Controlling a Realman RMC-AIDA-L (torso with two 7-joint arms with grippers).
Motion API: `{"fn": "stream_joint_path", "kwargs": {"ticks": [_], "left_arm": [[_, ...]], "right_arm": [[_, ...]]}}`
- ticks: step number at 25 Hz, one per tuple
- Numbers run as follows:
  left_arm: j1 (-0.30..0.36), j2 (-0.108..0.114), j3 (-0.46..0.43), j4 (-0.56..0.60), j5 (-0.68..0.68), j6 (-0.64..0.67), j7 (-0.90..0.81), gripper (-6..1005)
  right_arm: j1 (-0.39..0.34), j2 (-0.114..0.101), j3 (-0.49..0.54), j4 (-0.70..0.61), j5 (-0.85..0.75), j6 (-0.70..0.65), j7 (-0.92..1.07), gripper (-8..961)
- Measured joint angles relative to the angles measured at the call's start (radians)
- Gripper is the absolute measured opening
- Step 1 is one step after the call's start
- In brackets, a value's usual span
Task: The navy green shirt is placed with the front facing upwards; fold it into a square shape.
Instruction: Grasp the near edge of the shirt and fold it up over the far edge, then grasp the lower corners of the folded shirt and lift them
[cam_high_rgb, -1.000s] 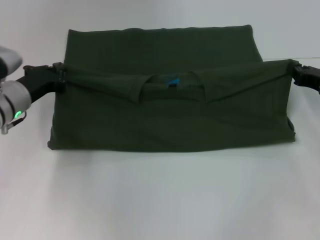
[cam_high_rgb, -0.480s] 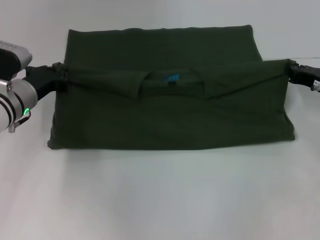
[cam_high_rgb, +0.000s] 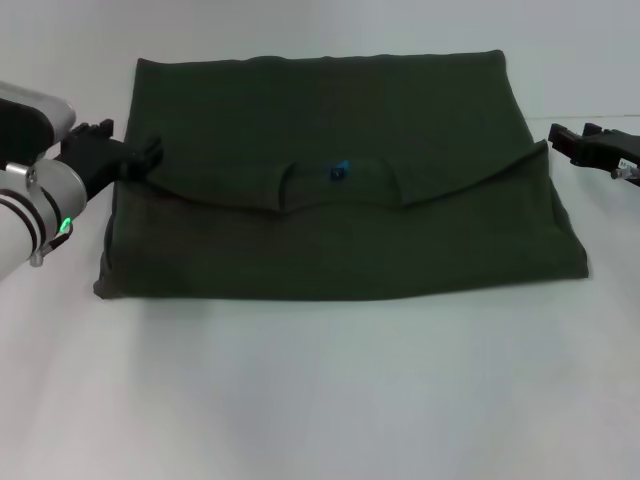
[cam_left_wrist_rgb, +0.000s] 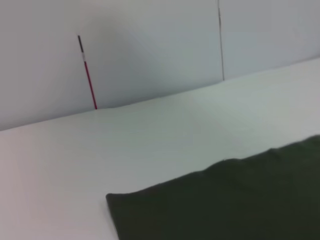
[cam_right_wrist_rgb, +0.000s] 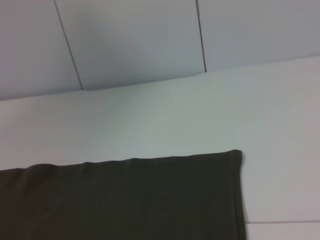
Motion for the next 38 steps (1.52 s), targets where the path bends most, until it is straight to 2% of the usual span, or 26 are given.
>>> {"fn": "stream_joint_path", "kwargs": {"ticks": [3,7,9,11,15,17,22,26,32,38], "left_arm": [[0.004,0.0,-0.003,0.006,-0.054,0.003,-0.001,622],[0.007,0.01,-0.002,0.016,-0.13,0.005,-0.033,787],[0.013,0.017,0.02,0.029,-0.138,0.012,-0.088,791],[0.029,0.038,0.092,0.033,-0.132,0.032,-0.2,794],[0.096,0.09,0.311,0.072,-0.113,0.154,-0.527,796],[0.14,0.103,0.375,0.136,-0.057,0.261,-0.677,794],[0.205,0.125,0.341,0.296,0.232,0.576,-0.942,788],[0.237,0.132,0.292,0.359,0.358,0.723,-0.973,782],[0.26,0.128,0.295,0.397,0.506,0.754,-0.985,779],[0.248,0.126,0.305,0.385,0.572,0.709,-0.976,775]], "right_arm": [[-0.003,-0.001,-0.002,-0.006,0.0,0.0,0.04,391],[-0.015,-0.013,-0.02,-0.016,-0.002,-0.018,0.119,552],[-0.028,-0.017,-0.045,-0.03,-0.004,-0.047,0.154,627],[-0.046,-0.018,-0.073,-0.053,-0.004,-0.088,0.169,703],[-0.098,0.001,-0.09,-0.136,-0.002,-0.226,0.136,702],[-0.13,0.01,-0.089,-0.174,-0.002,-0.31,0.099,701],[-0.216,-0.002,-0.087,-0.194,-0.001,-0.498,0.036,699],[-0.284,-0.004,-0.077,-0.199,0.013,-0.62,-0.024,697],[-0.326,-0.002,-0.078,-0.2,0.038,-0.682,-0.044,695],[-0.33,0.005,-0.085,-0.2,0.036,-0.708,-0.044,693]]}}
